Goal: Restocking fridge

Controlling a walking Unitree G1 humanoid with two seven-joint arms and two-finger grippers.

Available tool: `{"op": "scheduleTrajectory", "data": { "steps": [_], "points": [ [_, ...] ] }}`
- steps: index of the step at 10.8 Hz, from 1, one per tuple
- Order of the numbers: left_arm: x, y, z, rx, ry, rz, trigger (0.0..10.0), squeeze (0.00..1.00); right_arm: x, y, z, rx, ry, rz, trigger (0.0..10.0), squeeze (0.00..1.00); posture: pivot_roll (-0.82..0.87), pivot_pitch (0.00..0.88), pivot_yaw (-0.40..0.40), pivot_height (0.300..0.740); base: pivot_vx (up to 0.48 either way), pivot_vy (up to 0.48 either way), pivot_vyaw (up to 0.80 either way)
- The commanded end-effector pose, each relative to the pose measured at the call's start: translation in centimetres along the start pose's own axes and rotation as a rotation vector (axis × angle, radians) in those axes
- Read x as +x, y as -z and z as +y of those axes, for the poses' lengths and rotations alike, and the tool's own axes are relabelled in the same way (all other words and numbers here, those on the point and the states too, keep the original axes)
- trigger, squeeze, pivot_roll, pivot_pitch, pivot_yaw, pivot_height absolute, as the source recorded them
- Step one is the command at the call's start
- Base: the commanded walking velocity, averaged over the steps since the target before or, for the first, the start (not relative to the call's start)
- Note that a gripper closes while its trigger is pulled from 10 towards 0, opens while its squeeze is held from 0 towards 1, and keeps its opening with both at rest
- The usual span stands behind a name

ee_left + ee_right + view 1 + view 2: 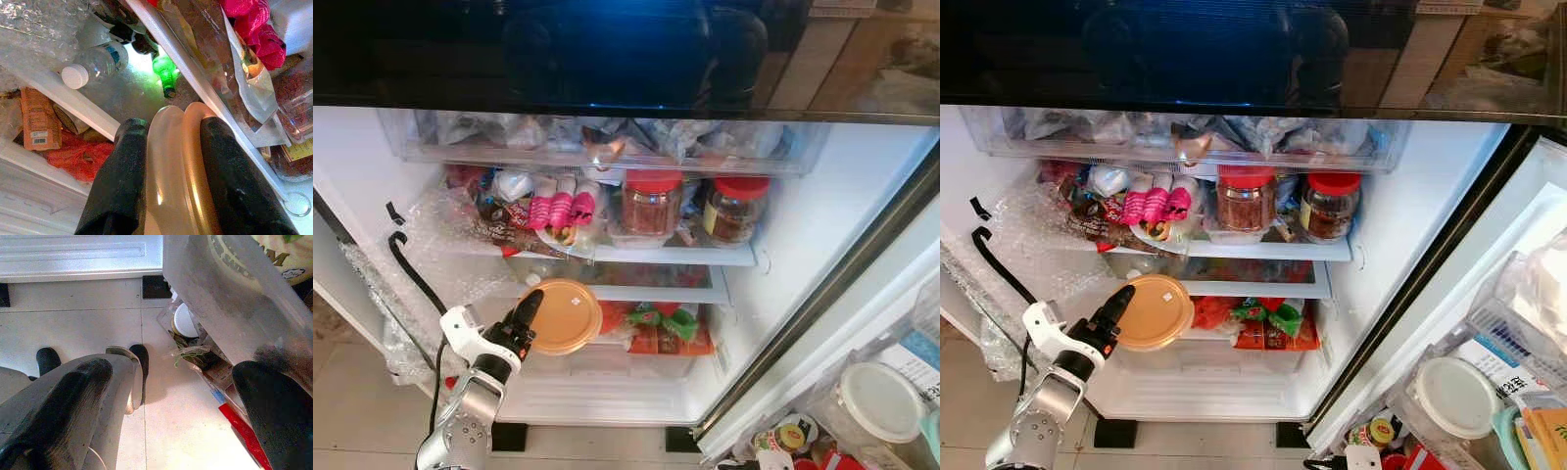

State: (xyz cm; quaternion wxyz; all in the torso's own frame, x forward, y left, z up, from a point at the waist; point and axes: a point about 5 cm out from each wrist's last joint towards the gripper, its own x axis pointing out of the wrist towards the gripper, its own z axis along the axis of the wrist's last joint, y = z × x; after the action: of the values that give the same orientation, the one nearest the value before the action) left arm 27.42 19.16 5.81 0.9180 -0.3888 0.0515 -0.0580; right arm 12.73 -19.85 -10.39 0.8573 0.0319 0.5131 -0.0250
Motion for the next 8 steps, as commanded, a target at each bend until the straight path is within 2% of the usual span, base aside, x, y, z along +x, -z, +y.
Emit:
{"op": "scheduleTrajectory", "data": {
  "steps": [1,3,7,8],
  "points": [
    [0.24,0.02,-0.28,0.02,0.012,0.006,10.0,0.0,-0.03,-0.32,-0.45,-0.001,0.016,-0.015,10.0,0.0,-0.08,0.014,-0.073,0.72,0.0,0.0,0.0],
    [0.22,0.02,-0.28,0.02,0.012,0.004,10.0,0.0,-0.03,-0.41,-0.4,0.006,0.011,-0.027,10.0,0.0,-0.08,0.021,-0.074,0.692,0.0,0.0,0.0],
    [0.22,0.03,-0.3,0.019,0.008,0.001,10.0,0.0,-0.04,-0.35,-0.54,0.006,0.027,-0.02,10.0,0.0,-0.08,0.028,-0.075,0.692,0.0,0.0,0.0],
    [0.21,0.05,-0.29,0.021,0.006,0.0,10.0,0.0,-0.04,-0.37,-0.49,0.006,0.016,-0.022,10.0,0.0,-0.08,0.028,-0.076,0.677,0.0,0.0,0.0]
  ]
}}
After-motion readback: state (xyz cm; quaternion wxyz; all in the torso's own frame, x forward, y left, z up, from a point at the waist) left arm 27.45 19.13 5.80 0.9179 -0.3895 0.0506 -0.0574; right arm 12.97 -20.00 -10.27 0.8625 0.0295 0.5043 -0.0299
